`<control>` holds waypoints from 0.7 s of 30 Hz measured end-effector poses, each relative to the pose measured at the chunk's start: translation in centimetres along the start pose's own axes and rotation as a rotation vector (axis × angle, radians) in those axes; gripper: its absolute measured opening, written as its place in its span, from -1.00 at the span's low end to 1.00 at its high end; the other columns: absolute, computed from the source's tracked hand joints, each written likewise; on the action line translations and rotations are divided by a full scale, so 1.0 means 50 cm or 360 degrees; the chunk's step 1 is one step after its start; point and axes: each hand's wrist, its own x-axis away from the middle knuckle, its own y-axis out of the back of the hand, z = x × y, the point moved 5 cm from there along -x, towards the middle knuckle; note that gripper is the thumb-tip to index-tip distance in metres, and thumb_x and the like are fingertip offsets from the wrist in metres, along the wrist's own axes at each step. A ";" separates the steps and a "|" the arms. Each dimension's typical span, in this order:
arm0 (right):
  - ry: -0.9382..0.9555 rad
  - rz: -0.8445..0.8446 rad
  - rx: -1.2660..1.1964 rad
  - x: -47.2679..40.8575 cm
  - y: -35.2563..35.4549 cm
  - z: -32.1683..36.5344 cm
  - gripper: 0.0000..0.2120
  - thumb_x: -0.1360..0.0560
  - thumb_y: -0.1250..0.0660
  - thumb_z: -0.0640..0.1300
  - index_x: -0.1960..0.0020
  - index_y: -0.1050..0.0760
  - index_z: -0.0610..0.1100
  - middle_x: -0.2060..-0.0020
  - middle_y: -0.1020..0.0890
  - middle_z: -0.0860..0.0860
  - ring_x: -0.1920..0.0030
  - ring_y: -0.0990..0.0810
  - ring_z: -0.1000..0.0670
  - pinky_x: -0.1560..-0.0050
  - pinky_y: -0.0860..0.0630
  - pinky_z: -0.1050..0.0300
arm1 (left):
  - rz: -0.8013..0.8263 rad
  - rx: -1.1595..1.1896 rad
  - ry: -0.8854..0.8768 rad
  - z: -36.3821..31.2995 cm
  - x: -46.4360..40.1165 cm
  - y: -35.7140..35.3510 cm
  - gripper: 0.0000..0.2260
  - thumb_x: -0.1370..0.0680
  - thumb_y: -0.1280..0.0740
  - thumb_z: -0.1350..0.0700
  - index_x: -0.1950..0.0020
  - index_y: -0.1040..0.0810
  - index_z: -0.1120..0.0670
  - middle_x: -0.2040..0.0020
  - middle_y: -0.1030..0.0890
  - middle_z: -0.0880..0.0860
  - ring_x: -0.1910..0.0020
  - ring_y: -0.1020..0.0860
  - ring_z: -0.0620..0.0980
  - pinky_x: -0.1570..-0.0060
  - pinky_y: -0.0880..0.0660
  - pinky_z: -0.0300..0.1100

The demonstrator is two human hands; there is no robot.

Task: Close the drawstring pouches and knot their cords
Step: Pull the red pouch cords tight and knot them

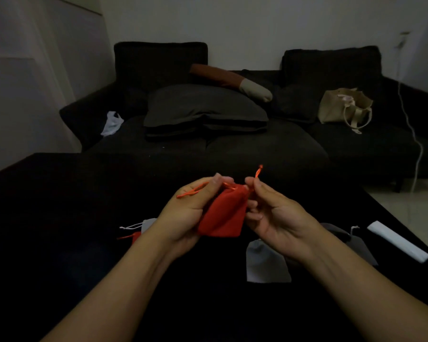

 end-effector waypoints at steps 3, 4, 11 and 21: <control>-0.0078 0.0036 -0.0065 -0.002 0.002 -0.014 -0.89 -0.46 -0.32 -0.13 0.06 -0.53 -0.16 0.33 -0.58 -0.05 0.41 -0.46 0.07 0.43 -0.34 0.25 | 0.0110 0.0198 0.0044 -0.001 0.006 -0.025 -0.70 -0.51 -0.23 0.00 0.07 -0.68 0.15 0.12 -0.72 0.15 0.23 -0.70 0.08 0.19 -0.67 -0.03; -0.0091 0.0054 -0.0110 -0.002 0.001 -0.017 -0.88 -0.44 -0.37 -0.12 0.07 -0.54 -0.15 0.30 -0.60 -0.06 0.37 -0.48 0.05 0.38 -0.36 0.21 | 0.0094 0.0242 0.0032 0.000 0.003 -0.023 -0.70 -0.51 -0.23 -0.01 0.14 -0.71 0.11 0.11 -0.72 0.11 0.21 -0.70 0.06 0.13 -0.66 -0.01; 0.0087 0.0086 -0.0059 0.012 -0.019 0.009 -0.89 -0.52 -0.16 -0.17 0.16 -0.41 -0.13 0.47 -0.34 0.04 0.54 -0.26 0.12 0.52 -0.20 0.30 | -0.0148 -0.0014 0.0044 0.006 -0.014 -0.002 -0.57 -0.66 -0.10 -0.06 0.39 -0.30 0.04 0.52 -0.30 -0.05 0.58 -0.24 -0.17 0.58 -0.22 -0.37; 0.0107 -0.0150 -0.0097 0.007 0.004 0.009 -0.79 -0.66 -0.09 -0.19 0.09 -0.42 -0.20 0.49 -0.36 -0.01 0.55 -0.28 0.11 0.54 -0.32 0.30 | 0.0225 -0.0145 -0.0001 0.009 0.003 -0.014 -0.68 -0.45 -0.36 0.24 -0.20 -0.59 0.18 0.03 -0.71 0.10 0.12 -0.66 -0.12 0.12 -0.57 -0.35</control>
